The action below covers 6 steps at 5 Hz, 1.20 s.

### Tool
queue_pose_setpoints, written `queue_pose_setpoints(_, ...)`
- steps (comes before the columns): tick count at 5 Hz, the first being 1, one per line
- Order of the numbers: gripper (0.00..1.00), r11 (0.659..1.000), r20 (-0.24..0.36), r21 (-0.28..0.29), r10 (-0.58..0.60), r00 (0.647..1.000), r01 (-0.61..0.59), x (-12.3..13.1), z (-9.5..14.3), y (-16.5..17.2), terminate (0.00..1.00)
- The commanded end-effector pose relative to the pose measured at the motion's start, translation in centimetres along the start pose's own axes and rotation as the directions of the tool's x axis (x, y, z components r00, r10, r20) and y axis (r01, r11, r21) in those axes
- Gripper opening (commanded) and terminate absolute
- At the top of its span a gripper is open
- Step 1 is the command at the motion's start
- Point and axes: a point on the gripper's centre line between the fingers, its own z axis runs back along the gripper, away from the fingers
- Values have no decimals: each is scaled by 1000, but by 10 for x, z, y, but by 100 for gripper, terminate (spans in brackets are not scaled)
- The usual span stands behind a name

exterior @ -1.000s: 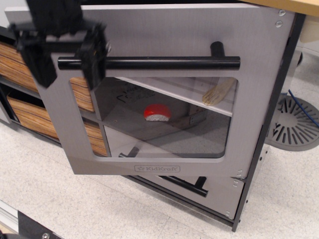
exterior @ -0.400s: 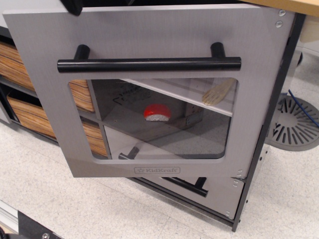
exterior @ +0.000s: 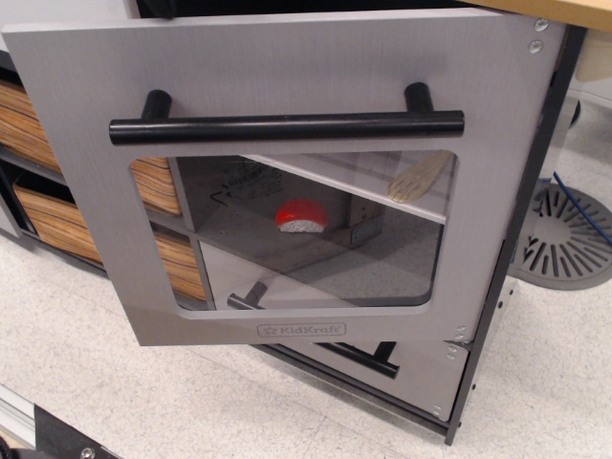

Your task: Open oven

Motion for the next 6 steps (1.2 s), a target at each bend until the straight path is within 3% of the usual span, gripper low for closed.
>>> queue_pose_setpoints(1,100,992,22,105,-67,998,64,12,-13,16,0)
queue_pose_setpoints(2,100,985,-59,128,-107,992,114,-6,-27,15,0)
queue_pose_setpoints(3,100,989,-27,122,-75,997,78,-22,-40,7,0)
queue_pose_setpoints(5,100,997,28,50,58,998,-59,-51,-67,-8,0)
queue_pose_setpoints(6,100,994,12,61,87,996,-88,-72,-79,-13,0)
